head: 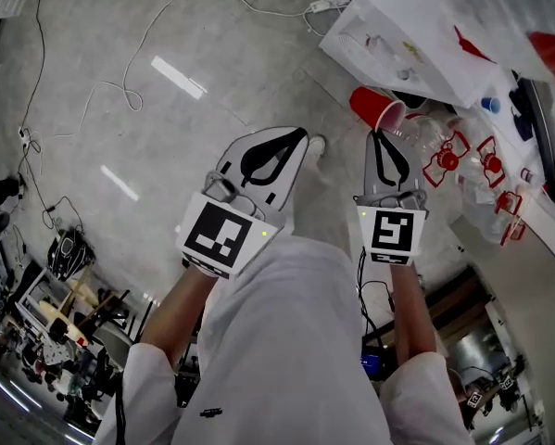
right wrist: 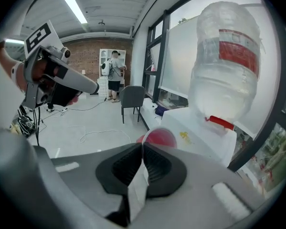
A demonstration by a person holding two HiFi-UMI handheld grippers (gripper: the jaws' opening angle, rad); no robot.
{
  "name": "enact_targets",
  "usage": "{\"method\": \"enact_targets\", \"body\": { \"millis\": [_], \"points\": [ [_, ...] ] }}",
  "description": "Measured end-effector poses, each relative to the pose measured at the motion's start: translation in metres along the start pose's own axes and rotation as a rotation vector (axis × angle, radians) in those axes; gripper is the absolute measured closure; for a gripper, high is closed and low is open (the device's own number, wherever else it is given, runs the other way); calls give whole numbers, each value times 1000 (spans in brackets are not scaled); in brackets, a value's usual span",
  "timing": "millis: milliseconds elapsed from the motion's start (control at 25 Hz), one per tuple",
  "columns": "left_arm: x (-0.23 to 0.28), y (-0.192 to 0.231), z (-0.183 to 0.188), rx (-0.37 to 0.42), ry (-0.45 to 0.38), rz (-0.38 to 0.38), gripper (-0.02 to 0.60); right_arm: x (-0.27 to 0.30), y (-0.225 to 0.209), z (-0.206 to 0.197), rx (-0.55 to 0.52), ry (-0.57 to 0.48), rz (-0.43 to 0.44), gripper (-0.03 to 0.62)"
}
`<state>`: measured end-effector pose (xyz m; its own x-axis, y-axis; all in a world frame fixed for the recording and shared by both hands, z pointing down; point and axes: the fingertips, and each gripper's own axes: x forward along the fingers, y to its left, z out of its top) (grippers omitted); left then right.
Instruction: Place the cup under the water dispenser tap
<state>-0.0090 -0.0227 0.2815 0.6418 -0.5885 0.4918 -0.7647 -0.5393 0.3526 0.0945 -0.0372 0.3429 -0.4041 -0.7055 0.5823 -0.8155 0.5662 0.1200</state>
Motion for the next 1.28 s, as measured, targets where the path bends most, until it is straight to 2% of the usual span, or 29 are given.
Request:
{"method": "enact_targets", "body": {
  "millis": [440, 600, 1280],
  "points": [
    [24, 22, -24, -11, -10, 30, 581, 40, -12, -35, -1, 47, -9, 571],
    [32, 30, -36, -46, 23, 36, 581, 54, -15, -46, -6, 61, -4, 571],
    [86, 57, -79, -48, 54, 57, 581, 126, -30, -109, 19, 120, 19, 571]
  ]
}}
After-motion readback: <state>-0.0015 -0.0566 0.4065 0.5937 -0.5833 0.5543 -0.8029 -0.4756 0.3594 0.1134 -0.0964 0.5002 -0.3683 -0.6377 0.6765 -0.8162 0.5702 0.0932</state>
